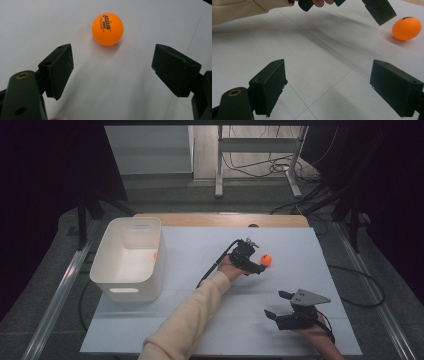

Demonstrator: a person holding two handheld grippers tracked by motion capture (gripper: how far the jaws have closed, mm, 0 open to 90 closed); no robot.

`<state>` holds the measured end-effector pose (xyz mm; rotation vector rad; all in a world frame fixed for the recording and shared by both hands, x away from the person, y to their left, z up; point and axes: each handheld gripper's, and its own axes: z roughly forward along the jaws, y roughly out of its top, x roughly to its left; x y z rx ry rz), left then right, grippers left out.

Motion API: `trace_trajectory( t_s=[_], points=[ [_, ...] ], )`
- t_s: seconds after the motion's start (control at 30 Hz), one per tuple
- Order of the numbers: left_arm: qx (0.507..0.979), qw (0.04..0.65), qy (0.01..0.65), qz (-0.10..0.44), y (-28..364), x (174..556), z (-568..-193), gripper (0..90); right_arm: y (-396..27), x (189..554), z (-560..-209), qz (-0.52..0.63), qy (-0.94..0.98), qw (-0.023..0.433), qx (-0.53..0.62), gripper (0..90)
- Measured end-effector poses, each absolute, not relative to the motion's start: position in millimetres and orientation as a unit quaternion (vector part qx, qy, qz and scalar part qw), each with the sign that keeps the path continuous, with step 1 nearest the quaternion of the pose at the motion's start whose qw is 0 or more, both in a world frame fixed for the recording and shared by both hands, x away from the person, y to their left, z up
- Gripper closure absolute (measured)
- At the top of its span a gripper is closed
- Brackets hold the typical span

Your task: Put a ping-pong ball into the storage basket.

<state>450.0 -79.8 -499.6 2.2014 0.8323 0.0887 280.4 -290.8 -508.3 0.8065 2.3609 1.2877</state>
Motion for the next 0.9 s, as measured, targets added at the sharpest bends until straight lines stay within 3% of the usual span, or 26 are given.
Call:
trace_trajectory(
  t_s=[0.9],
  points=[
    [0.868, 0.371, 0.328, 0.034, -92.5, 458.3, -506.9, 18.4, -290.8, 280.7, -508.1, 0.455, 0.828, 0.165, 0.282, 14.0]
  ],
)
